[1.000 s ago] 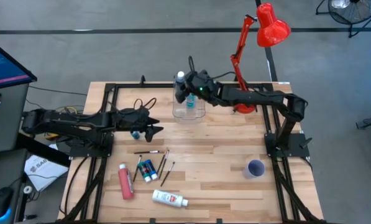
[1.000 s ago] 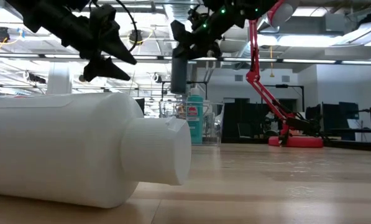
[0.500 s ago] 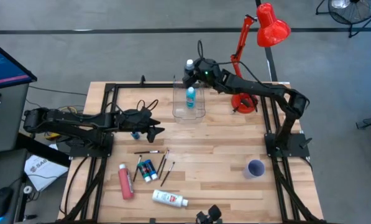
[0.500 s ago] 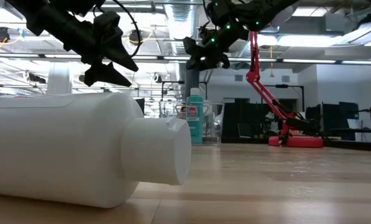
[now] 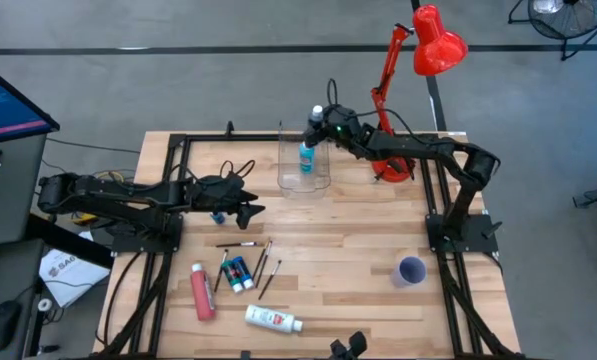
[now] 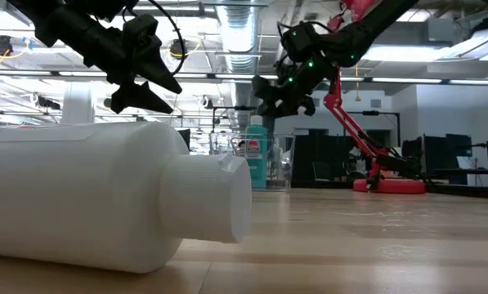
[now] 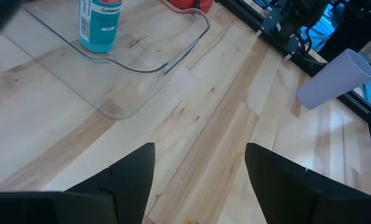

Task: Pick & Place Paint Supplies
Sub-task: Put the black paint bottle into the transparent bin

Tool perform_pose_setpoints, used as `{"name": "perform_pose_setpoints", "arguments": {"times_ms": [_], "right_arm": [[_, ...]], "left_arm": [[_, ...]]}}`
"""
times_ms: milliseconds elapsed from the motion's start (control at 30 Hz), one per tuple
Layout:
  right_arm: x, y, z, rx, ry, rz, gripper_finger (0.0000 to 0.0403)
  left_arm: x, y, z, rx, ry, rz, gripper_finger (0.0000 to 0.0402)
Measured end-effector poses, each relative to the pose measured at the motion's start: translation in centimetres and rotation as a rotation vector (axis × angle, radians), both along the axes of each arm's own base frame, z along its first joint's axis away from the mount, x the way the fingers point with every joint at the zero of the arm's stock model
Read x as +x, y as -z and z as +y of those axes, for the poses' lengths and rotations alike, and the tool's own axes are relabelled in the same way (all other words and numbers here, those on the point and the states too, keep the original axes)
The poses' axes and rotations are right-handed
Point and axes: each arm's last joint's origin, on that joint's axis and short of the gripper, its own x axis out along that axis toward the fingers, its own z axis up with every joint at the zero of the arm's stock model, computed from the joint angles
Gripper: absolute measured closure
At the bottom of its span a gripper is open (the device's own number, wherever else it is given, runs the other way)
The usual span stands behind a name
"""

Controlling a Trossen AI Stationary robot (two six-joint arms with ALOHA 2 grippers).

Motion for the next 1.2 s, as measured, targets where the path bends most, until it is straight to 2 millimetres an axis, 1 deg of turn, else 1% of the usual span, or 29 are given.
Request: {"name": "perform_pose_setpoints", "arguments": {"times_ms": [100, 167, 300, 500, 733, 833, 1000, 1100, 1200], "right_arm": [[0.2, -0.3, 0.1, -0.007, -0.014, -0.027, 0.0256], [0.0, -0.3, -0.1, -0.012, -0.013, -0.018, 0.0256], [-0.7, -0.1, -1.3, -0.050, -0.048, 0.060, 0.0256], [-1.9, -0.2, -3.4, -0.019, -0.240, 0.014, 0.0256], [-2.7, -0.2, -4.6, -0.037, -0.289, 0.030, 0.0259], [-2.8, 0.3, -4.4, -0.070, -0.305, 0.009, 0.0259], [-3.6, 2.1, -4.0, -0.058, -0.309, -0.005, 0.0259], [-3.9, 2.5, -3.9, -0.072, -0.298, -0.029, 0.0259], [-4.4, 3.4, -3.8, -0.058, -0.291, -0.019, 0.0259]], "left_arm": [[0.0, 0.0, 0.0, 0.001, 0.000, 0.000, 0.0156], [0.0, 0.0, 0.0, 0.001, 0.001, 0.000, 0.0156], [-0.1, 0.4, 0.0, -0.006, 0.010, 0.010, 0.0156], [-0.6, 1.6, -0.1, -0.027, 0.022, 0.049, 0.0156], [-0.7, 2.0, -0.2, -0.047, 0.010, 0.052, 0.0156], [-0.7, 2.0, -0.2, -0.047, 0.010, 0.052, 0.0156], [-0.8, 2.0, -0.2, -0.047, 0.010, 0.052, 0.0156], [-0.8, 2.0, -0.2, -0.055, 0.005, 0.050, 0.0156], [-0.8, 2.0, -0.2, -0.063, -0.002, 0.048, 0.0156]]}}
